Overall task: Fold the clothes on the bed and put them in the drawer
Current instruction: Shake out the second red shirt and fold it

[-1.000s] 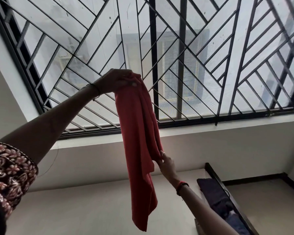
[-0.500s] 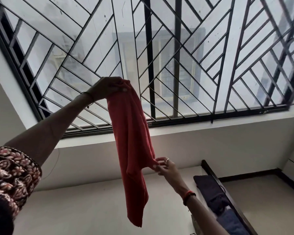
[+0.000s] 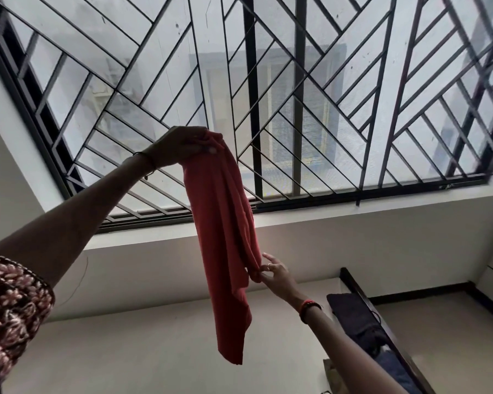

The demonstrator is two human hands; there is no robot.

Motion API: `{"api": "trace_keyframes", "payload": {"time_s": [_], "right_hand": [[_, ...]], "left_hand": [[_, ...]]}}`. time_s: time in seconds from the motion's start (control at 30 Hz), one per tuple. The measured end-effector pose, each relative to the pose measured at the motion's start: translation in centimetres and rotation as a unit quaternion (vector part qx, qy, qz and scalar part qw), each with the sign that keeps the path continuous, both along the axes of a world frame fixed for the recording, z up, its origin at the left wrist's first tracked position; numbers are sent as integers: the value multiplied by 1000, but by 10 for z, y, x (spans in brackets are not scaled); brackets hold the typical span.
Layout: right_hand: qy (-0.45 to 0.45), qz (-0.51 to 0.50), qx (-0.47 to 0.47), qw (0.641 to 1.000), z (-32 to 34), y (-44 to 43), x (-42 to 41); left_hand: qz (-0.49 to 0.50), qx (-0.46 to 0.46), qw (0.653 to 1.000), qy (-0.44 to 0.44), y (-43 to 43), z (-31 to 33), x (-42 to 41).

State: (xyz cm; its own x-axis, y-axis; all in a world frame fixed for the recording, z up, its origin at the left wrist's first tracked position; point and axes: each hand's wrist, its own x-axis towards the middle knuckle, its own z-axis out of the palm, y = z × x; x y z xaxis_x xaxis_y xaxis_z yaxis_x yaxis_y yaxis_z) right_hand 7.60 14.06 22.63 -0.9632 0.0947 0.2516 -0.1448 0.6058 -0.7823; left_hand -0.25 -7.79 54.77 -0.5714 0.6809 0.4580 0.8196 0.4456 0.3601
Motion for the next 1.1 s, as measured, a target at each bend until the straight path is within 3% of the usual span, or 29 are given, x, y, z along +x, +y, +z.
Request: {"api": "trace_keyframes", "payload": {"time_s": [0.17, 0.33, 0.53, 0.8, 0.97, 1.1], "right_hand": [[36, 52, 21, 998, 4, 2, -8], [59, 2, -14, 998, 9, 12, -17], [32, 18, 36, 999, 44, 67, -24], [24, 86, 165, 982, 129, 105, -37], [-3, 126, 10, 992, 158, 101, -29], [-6, 65, 59, 996, 153, 95, -25]], "left_hand": [[-14, 16, 999, -33, -4, 4, 20], [-2, 41, 997, -67, -17, 3, 15], [84, -14, 995, -47, -68, -17, -4], [166, 94, 979, -67, -102, -69, -18], [169, 107, 971, -129, -122, -82, -37], [131, 59, 974, -178, -125, -91, -41]]}}
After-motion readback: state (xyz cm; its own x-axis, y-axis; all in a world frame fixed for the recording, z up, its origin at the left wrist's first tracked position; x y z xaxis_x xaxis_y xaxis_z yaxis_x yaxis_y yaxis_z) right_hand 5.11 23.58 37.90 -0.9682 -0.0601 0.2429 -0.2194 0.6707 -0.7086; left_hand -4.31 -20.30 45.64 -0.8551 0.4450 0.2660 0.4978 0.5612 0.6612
